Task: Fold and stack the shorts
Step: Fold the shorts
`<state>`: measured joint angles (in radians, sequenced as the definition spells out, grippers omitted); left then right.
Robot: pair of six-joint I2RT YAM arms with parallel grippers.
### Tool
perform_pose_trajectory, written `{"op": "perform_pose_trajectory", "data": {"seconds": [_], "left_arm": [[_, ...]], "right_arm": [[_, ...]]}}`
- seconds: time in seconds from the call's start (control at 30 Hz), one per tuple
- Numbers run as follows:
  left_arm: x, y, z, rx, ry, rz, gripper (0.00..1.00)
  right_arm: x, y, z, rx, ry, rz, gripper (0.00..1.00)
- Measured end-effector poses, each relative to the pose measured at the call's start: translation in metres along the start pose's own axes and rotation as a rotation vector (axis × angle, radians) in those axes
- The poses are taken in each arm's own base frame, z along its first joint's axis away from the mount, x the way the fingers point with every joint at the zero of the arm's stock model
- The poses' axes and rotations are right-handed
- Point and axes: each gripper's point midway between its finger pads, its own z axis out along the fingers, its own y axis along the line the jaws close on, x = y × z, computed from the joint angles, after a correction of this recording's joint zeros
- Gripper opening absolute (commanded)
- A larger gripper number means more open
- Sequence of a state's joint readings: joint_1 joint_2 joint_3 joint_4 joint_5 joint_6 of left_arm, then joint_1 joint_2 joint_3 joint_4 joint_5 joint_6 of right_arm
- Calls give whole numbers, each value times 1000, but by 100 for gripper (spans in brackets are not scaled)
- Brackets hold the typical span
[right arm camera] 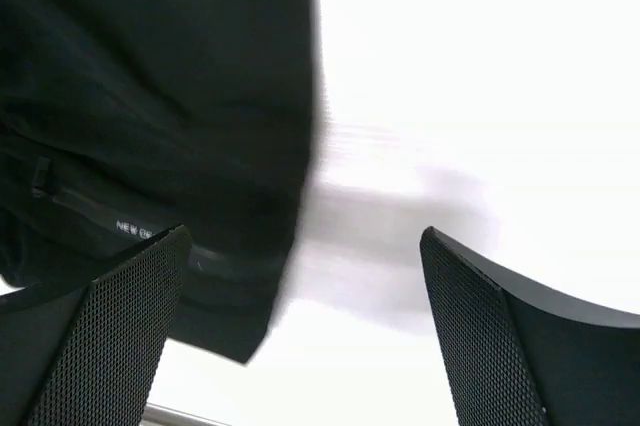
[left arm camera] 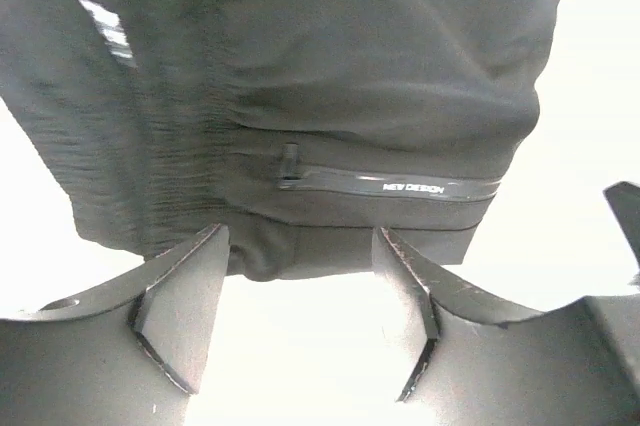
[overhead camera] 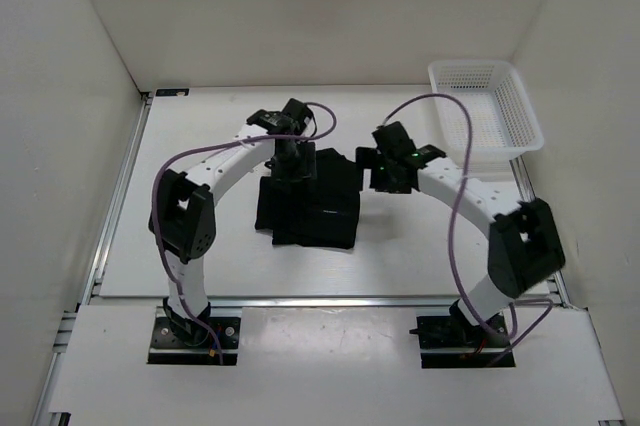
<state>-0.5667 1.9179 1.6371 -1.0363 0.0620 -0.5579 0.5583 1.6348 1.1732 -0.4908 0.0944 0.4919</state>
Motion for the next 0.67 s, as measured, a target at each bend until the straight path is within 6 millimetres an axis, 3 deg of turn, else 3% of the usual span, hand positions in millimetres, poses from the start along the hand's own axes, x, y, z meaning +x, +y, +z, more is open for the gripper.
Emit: {"op": "perform_pose_trajectory", "data": {"seconds": [0.13, 0.2, 0.27, 0.37, 0.47, 0.57, 0.67], "left_arm": [[-21, 10, -33, -14, -76, -30, 72], [-29, 22, -57, -21, -130, -52, 78], [-36, 35, -87, -27, -206, -71, 98], [-44, 52, -136, -24, -358, -95, 100], [-31, 62, -185, 5, -495, -101, 100], [-14, 74, -216, 31, -594, -121, 100], [3, 91, -233, 34, -662, -161, 100]], "right_arm": [[-33, -26, -60, 58, -171, 39, 100], [-46, -43, -95, 98, -274, 69, 100], [-50, -60, -126, 146, -360, 95, 100], [-37, -87, -161, 230, -431, 118, 100], [-21, -112, -187, 318, -472, 146, 100], [-6, -131, -203, 395, -481, 165, 100], [5, -144, -213, 448, -479, 182, 100]]}}
